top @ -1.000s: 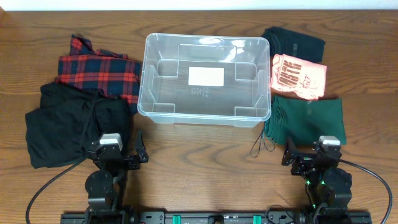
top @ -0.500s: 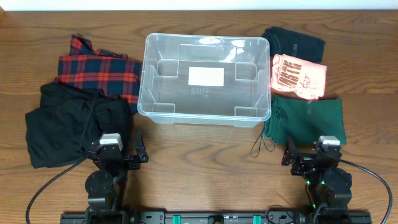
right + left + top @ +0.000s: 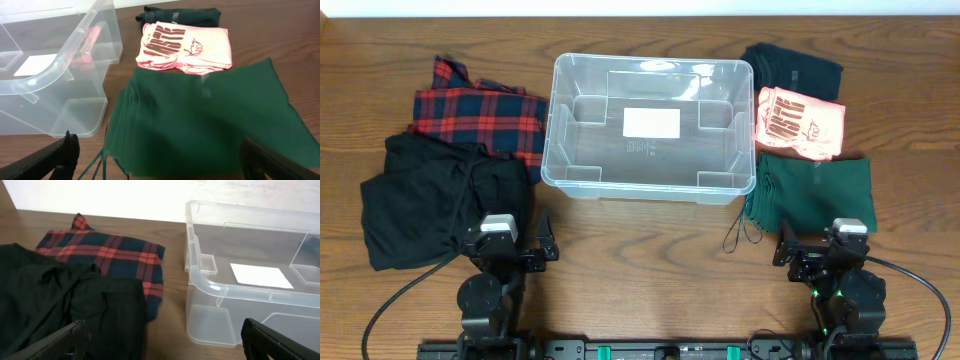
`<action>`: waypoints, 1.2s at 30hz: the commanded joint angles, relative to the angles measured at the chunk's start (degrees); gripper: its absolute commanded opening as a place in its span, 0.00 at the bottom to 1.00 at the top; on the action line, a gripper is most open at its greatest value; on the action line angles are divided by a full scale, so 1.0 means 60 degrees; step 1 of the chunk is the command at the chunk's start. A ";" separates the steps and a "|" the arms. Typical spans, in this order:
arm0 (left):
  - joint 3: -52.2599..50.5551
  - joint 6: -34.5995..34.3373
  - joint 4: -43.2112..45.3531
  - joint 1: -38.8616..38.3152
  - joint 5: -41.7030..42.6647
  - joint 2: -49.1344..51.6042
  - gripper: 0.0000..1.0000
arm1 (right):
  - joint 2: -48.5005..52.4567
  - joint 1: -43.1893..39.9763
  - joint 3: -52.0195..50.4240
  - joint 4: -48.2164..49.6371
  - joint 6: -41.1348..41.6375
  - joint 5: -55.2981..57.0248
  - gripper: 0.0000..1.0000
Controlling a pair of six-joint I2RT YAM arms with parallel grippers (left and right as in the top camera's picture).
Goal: Pack container
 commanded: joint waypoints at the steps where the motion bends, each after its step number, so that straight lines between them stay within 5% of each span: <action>1: -0.0084 -0.0605 -0.0178 -0.0036 0.0182 0.0215 0.98 | -0.0098 0.0069 -0.0025 -0.0011 0.0102 -0.0025 0.99; 7: 0.1617 -0.2262 -0.0186 -0.0022 -0.1049 0.0692 0.98 | -0.0098 0.0069 -0.0025 -0.0011 0.0102 -0.0025 0.99; 18: 0.7694 -0.1504 -0.3701 0.0550 -0.6703 0.4812 0.98 | -0.0098 0.0069 -0.0025 -0.0011 0.0102 -0.0025 0.99; 26: 0.8961 -0.0801 -0.3690 0.1224 -0.6743 0.6914 0.98 | -0.0098 0.0069 -0.0025 -0.0011 0.0102 -0.0025 0.99; 36: 0.8965 -0.0386 -0.5548 0.0951 -0.4612 0.8448 0.98 | -0.0098 0.0069 -0.0025 -0.0011 0.0102 -0.0025 0.99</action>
